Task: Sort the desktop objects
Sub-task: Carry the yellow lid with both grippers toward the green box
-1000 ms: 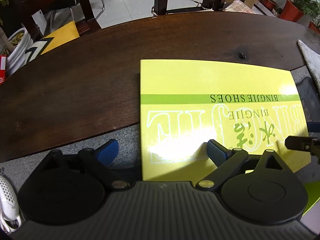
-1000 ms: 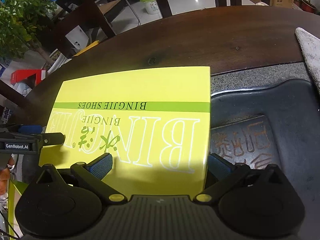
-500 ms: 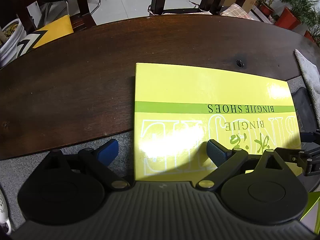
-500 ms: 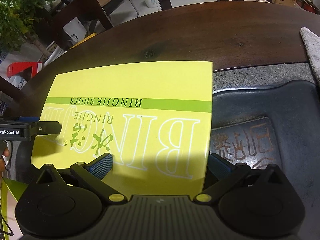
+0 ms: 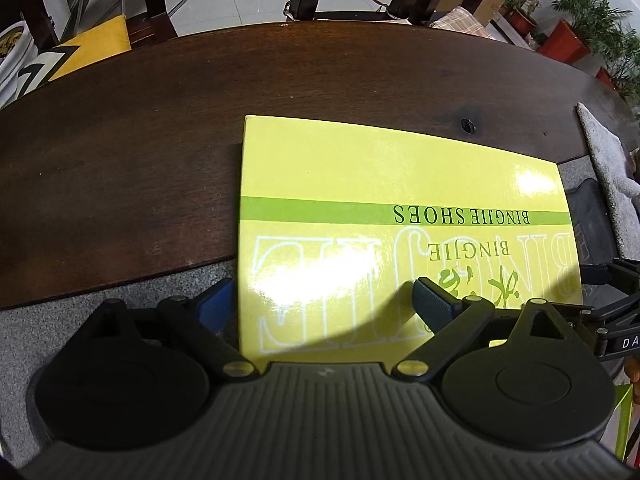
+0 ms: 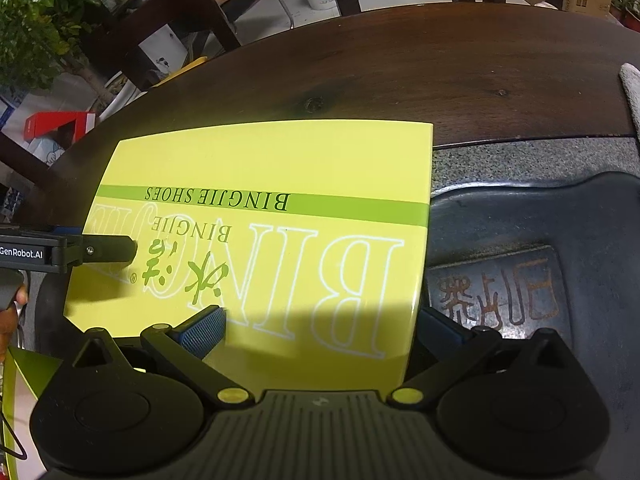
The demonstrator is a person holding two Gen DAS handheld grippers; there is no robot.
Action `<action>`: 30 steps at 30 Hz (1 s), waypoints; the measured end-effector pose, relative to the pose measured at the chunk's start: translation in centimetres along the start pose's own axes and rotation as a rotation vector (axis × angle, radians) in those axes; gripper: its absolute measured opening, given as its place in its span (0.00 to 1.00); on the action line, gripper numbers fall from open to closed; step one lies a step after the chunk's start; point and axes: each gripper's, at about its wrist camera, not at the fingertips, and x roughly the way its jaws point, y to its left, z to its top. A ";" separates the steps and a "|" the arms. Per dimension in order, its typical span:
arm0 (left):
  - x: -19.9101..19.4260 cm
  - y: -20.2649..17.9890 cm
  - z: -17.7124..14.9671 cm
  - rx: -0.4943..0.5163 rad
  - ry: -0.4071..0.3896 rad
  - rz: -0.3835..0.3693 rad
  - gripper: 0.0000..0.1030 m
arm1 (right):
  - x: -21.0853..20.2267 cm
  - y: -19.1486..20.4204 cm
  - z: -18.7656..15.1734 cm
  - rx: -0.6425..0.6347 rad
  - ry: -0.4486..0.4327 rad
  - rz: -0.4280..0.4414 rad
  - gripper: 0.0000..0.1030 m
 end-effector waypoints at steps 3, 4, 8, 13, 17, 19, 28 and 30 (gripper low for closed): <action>-0.4 0.1 0.2 -0.001 -0.020 -0.003 0.87 | -0.2 0.0 0.0 -0.009 -0.005 -0.003 1.00; -0.7 0.2 0.2 -0.003 -0.026 -0.002 0.87 | -0.3 -0.1 0.0 -0.008 -0.008 -0.001 1.00; -1.7 0.2 0.2 -0.008 -0.052 0.001 0.86 | -1.3 -0.2 -0.1 -0.006 -0.039 0.011 1.00; -3.2 0.1 -0.1 0.006 -0.089 0.012 0.86 | -2.6 0.1 -0.1 -0.024 -0.071 0.015 1.00; -4.4 0.1 0.2 0.017 -0.114 0.011 0.86 | -3.7 0.5 -0.4 -0.046 -0.096 0.001 1.00; -5.1 -0.1 0.4 0.014 -0.123 0.007 0.86 | -4.1 0.9 -0.6 -0.056 -0.107 -0.005 1.00; -8.7 -1.0 -0.8 0.022 -0.175 0.003 0.86 | -7.0 2.6 -1.6 -0.078 -0.162 -0.016 1.00; -9.5 -1.1 -1.3 0.023 -0.184 0.004 0.86 | -7.6 3.2 -1.9 -0.083 -0.170 -0.018 1.00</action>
